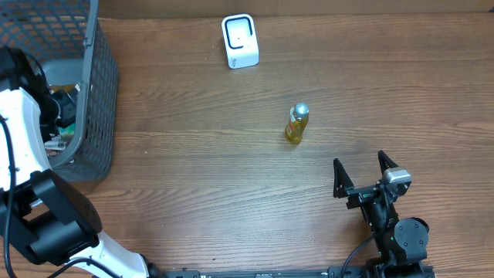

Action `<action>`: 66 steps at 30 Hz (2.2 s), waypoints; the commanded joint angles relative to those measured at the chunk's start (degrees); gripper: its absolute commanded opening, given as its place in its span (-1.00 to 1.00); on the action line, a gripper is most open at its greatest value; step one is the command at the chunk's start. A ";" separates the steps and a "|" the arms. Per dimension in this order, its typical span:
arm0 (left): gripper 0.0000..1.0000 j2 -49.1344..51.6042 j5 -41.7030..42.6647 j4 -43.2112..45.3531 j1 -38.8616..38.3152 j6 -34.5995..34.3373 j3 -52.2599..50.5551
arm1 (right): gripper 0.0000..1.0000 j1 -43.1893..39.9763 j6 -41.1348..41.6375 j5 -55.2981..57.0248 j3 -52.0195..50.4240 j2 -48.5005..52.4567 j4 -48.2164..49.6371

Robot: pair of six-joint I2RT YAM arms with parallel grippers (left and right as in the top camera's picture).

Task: Scan the item barcode
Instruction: 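Set the bottle down near the scanner and swing the left gripper back toward the basket, then lower the left gripper into the basket and grasp the Kleenex tissue pack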

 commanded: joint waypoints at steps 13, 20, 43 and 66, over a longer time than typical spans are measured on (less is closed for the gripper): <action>0.95 -0.33 2.49 10.88 0.09 1.49 -10.82 | 1.00 -0.24 -0.07 0.24 -0.61 -0.50 0.13; 0.79 -0.33 3.02 10.97 0.09 1.49 -10.84 | 1.00 -0.24 -0.07 0.24 -0.61 -0.50 0.13; 0.14 -0.37 4.57 13.49 0.26 1.07 -12.39 | 1.00 -0.24 -0.07 0.24 -0.61 -0.50 0.13; -0.13 -1.03 18.75 -19.43 -0.92 1.05 43.17 | 1.00 -0.24 -0.07 0.26 -0.61 -0.50 0.11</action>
